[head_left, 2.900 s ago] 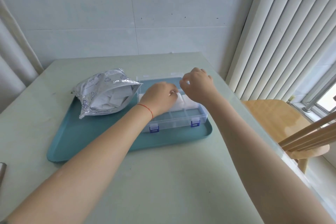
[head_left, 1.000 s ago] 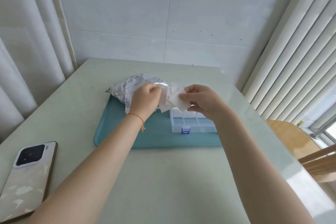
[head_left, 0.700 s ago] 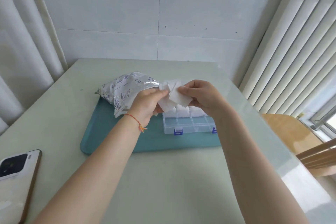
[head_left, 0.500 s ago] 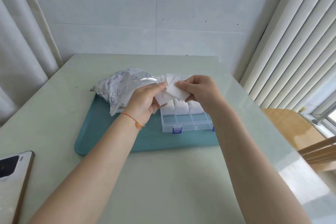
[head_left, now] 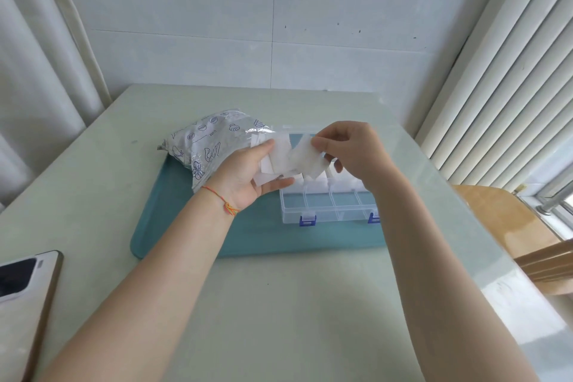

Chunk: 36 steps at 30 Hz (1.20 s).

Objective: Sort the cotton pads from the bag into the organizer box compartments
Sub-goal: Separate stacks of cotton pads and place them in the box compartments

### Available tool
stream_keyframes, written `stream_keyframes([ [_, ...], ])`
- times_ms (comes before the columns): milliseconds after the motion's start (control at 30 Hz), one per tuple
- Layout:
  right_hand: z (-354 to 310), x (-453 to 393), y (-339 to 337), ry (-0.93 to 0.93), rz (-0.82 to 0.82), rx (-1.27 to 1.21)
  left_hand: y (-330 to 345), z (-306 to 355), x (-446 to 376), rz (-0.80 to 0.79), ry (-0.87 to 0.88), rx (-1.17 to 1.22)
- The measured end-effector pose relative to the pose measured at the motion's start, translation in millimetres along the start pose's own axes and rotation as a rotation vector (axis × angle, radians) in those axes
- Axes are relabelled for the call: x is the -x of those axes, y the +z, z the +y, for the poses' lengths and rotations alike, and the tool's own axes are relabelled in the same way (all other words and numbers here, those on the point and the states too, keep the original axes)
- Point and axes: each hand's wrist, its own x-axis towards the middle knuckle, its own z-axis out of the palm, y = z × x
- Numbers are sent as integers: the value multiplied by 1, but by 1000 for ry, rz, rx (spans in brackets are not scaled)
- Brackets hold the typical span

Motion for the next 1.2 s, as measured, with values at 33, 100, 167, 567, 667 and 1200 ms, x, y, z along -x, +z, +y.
stream_keyframes([
  [33,0,0,-3,1,0,-31,0,0,1,-17,-14,-25],
  [100,1,-1,-8,6,-14,-143,-1,0,1,-46,-36,-51],
  [167,2,-2,-7,24,-19,-238,1,0,2,-74,-33,-47],
  [567,2,-5,14,89,179,-214,1,-7,-1,-64,116,-144],
  [667,5,-7,2,77,199,-236,-5,-6,-4,42,126,-227],
  [1200,6,-3,33,-57,195,-146,0,-5,0,-93,78,-205],
])
